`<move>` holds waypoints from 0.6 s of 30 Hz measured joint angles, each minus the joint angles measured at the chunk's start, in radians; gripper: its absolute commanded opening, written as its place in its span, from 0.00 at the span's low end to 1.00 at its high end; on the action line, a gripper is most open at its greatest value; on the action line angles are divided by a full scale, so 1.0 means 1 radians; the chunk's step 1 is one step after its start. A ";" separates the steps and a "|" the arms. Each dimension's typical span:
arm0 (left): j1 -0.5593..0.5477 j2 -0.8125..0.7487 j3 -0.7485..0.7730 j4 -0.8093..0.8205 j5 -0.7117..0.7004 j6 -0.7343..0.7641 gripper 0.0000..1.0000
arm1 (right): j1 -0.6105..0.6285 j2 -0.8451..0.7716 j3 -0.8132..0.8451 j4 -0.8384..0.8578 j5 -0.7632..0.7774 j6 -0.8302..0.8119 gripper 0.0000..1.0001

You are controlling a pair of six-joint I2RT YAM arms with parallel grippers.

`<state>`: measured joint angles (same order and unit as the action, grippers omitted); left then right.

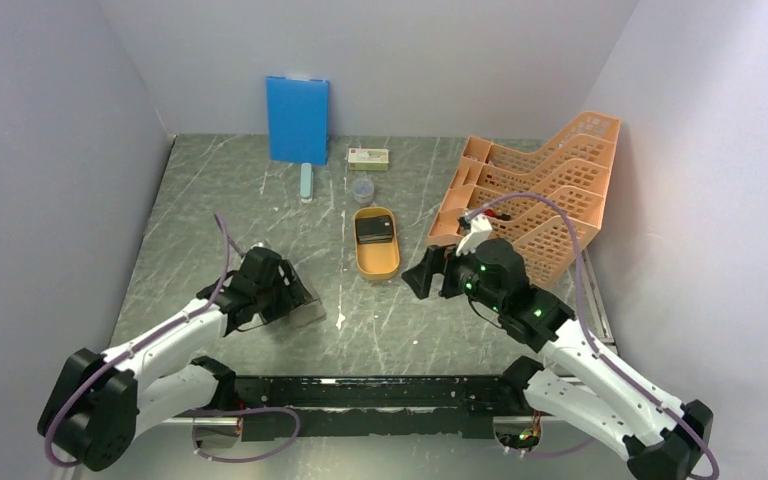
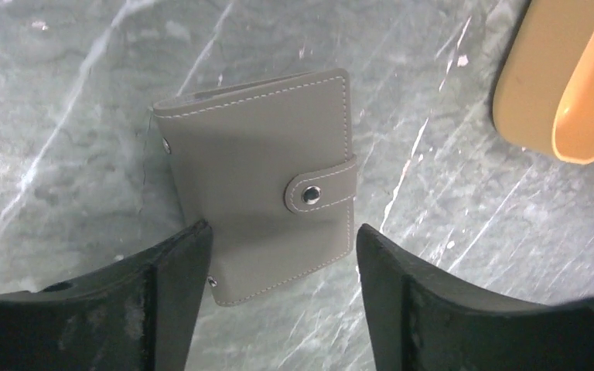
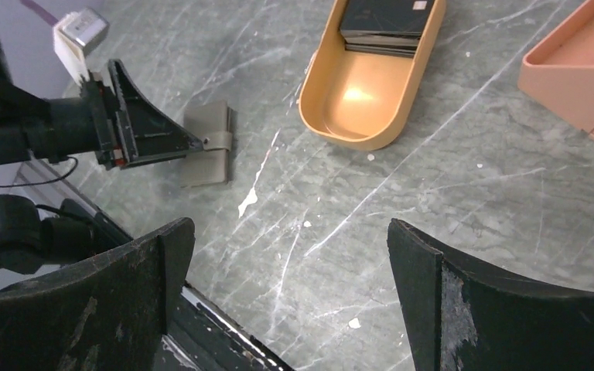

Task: Put the credit cards into the card holder
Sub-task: Move the card holder to the center of the board.

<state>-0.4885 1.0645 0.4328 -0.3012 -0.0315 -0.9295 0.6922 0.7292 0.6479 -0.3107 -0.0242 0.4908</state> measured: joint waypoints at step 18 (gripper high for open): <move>-0.018 -0.340 0.114 -0.307 -0.205 -0.026 0.97 | 0.461 0.551 0.216 0.065 0.418 0.175 1.00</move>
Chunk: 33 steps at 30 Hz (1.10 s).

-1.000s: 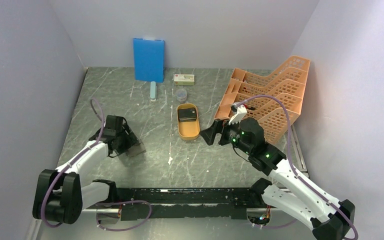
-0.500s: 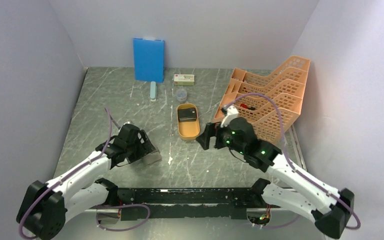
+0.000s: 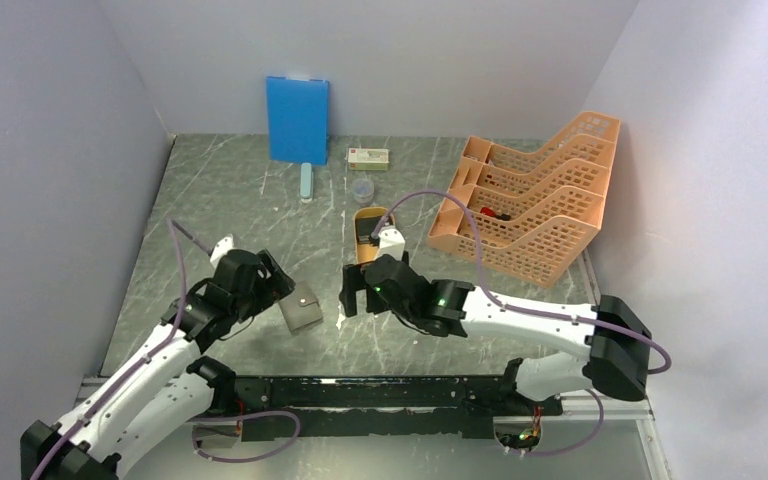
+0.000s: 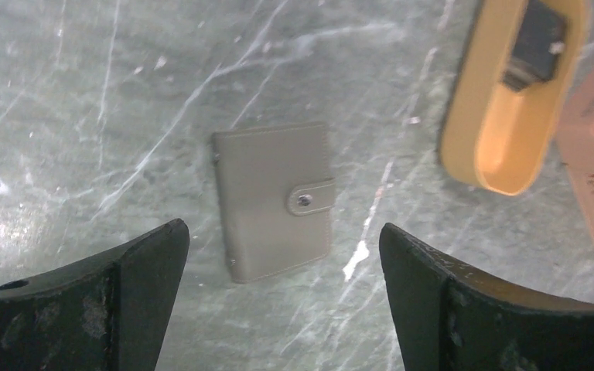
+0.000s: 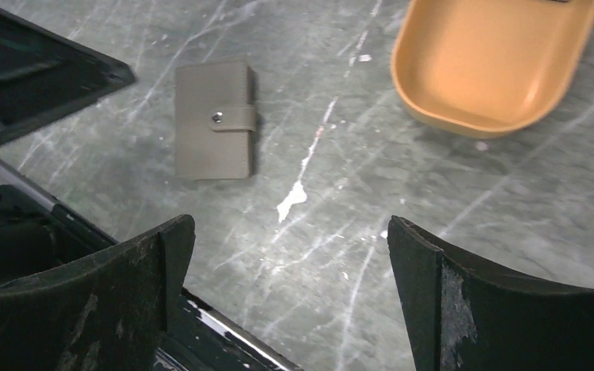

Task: Put the credit cards into the card holder
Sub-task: Move the card holder to the center of the board.

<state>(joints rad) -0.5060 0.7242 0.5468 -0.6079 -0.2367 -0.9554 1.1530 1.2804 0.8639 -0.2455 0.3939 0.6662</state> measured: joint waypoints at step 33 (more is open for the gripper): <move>-0.104 0.293 -0.300 0.644 0.293 -0.074 0.62 | 0.001 -0.210 -0.196 0.045 -0.068 0.030 0.87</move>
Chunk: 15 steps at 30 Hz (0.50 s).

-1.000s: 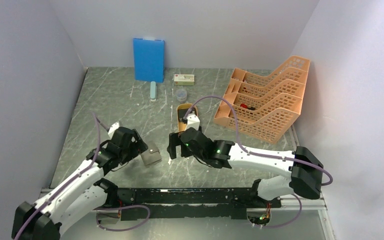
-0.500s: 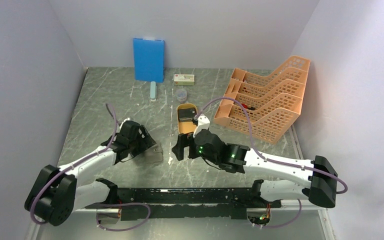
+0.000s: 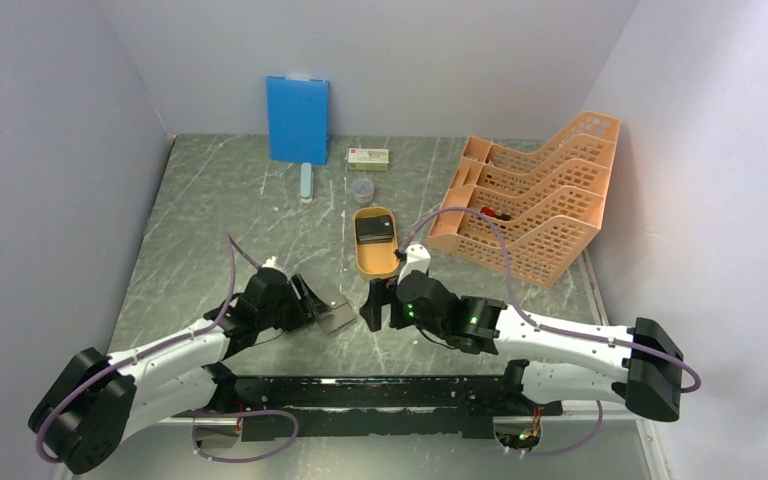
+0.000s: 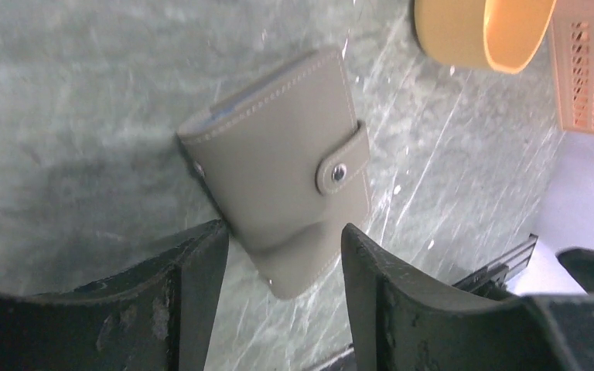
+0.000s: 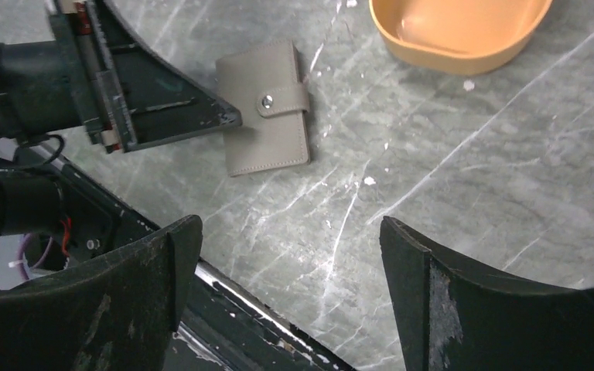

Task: Put the credit cards into the card holder
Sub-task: Move the card holder to the center of the board, then open the card holder at the center of the board.

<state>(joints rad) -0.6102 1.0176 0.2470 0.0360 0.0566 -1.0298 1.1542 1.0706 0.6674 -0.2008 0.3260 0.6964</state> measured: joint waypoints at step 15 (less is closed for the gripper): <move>-0.047 -0.186 0.024 -0.310 -0.135 -0.042 0.57 | 0.013 0.280 0.072 0.097 -0.029 0.032 0.49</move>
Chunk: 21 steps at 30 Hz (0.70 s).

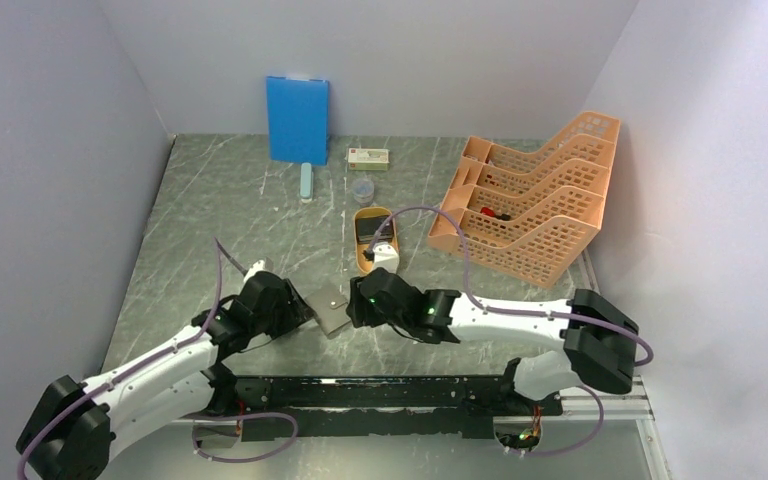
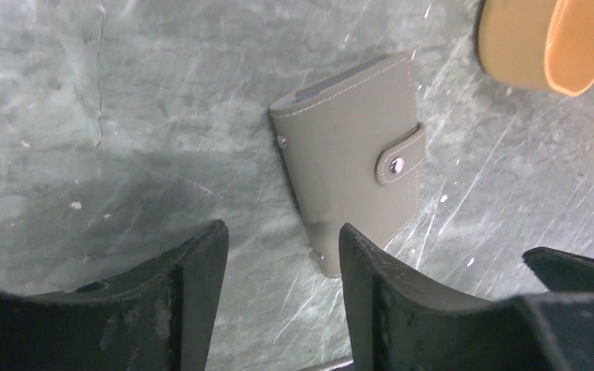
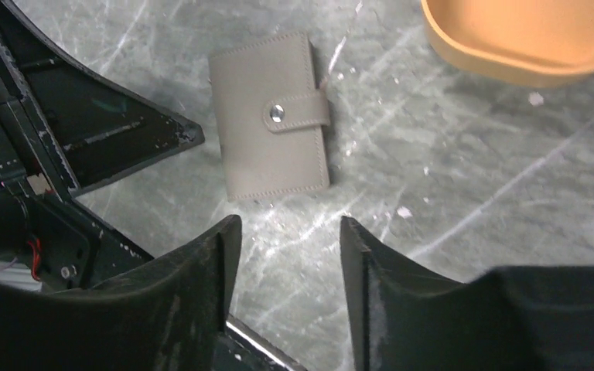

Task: Put the credit cards into the card holder
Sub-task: Open the card holder at the center of the board.

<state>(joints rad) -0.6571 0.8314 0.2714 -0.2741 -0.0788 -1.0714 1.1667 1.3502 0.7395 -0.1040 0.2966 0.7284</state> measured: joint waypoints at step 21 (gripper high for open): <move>0.199 0.286 0.092 0.268 0.249 0.048 0.05 | 0.000 0.271 0.181 0.046 0.026 -0.151 0.40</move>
<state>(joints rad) -0.4580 1.1175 0.3637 -0.0059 0.1703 -1.0233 1.1671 1.6215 0.9207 -0.0582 0.3225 0.5777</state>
